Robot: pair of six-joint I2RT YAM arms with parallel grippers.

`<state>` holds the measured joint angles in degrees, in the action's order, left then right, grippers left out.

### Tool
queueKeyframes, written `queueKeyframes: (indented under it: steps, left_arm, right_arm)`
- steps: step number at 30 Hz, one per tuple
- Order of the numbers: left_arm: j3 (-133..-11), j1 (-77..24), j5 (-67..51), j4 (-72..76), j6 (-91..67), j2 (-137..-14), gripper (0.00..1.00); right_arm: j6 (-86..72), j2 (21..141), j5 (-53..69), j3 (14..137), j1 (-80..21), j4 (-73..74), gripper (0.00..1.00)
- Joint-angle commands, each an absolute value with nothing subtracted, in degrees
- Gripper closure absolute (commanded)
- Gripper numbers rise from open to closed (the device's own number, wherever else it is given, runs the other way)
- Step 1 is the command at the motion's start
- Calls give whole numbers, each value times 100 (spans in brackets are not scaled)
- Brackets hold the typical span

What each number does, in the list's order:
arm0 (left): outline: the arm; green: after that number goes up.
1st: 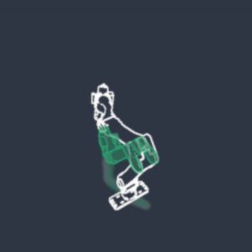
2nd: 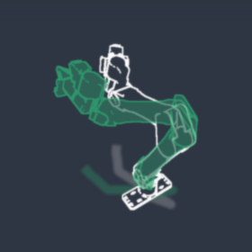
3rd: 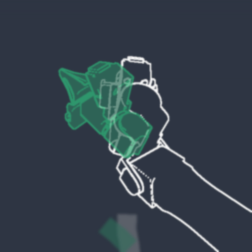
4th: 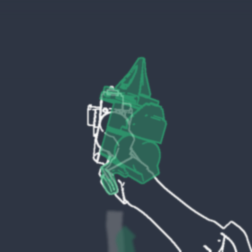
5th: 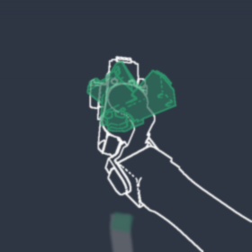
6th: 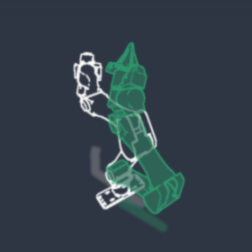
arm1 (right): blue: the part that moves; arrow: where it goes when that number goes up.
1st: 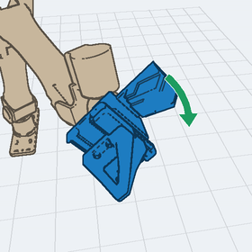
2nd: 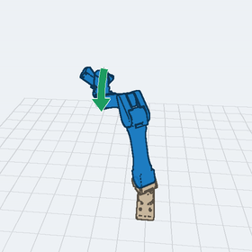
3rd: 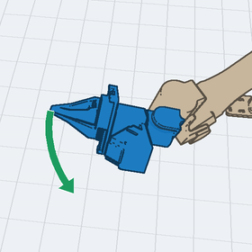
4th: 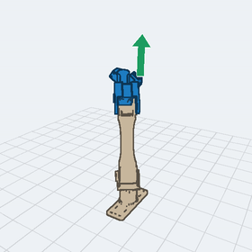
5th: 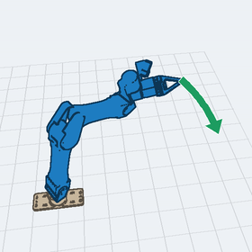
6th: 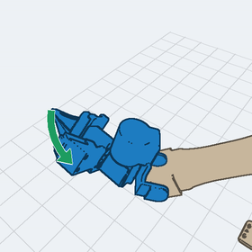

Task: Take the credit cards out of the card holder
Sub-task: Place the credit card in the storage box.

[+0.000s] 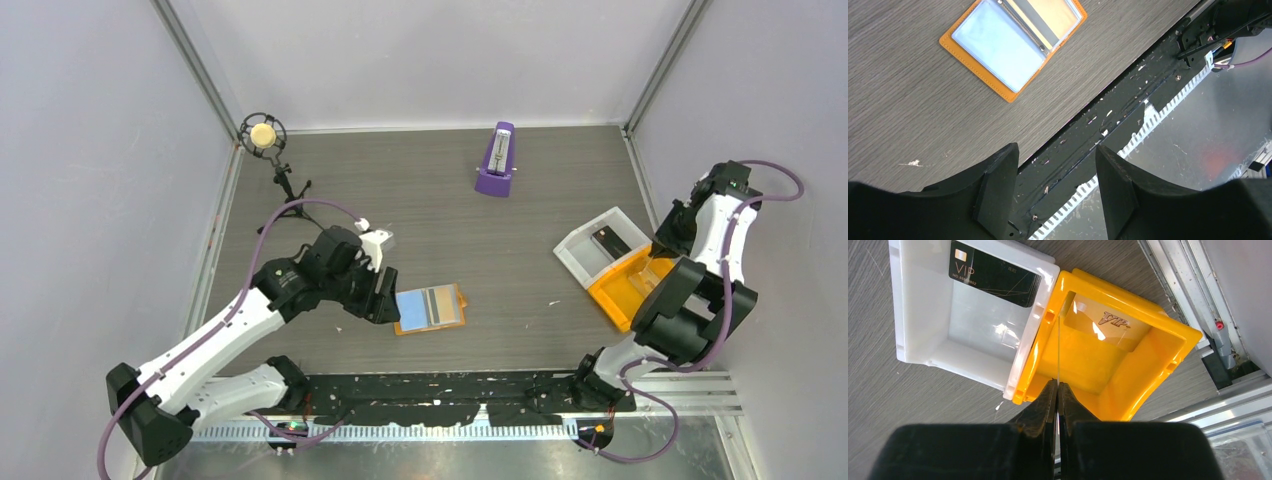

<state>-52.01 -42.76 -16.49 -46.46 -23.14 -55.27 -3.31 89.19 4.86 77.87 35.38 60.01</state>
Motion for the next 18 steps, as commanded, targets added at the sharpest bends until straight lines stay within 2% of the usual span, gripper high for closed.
queueKeyframes:
  steps: [1,18]
  left_arm:
    - [-5444,-4303,-1704,-4472,-2437,-5674,40]
    - [-5579,-4301,-1784,-4366,-2495,-5944,40]
  right_arm:
    - [-173,8940,585,7919,3568,5764,93]
    - [-62,9633,646,8300,3599,5665,91]
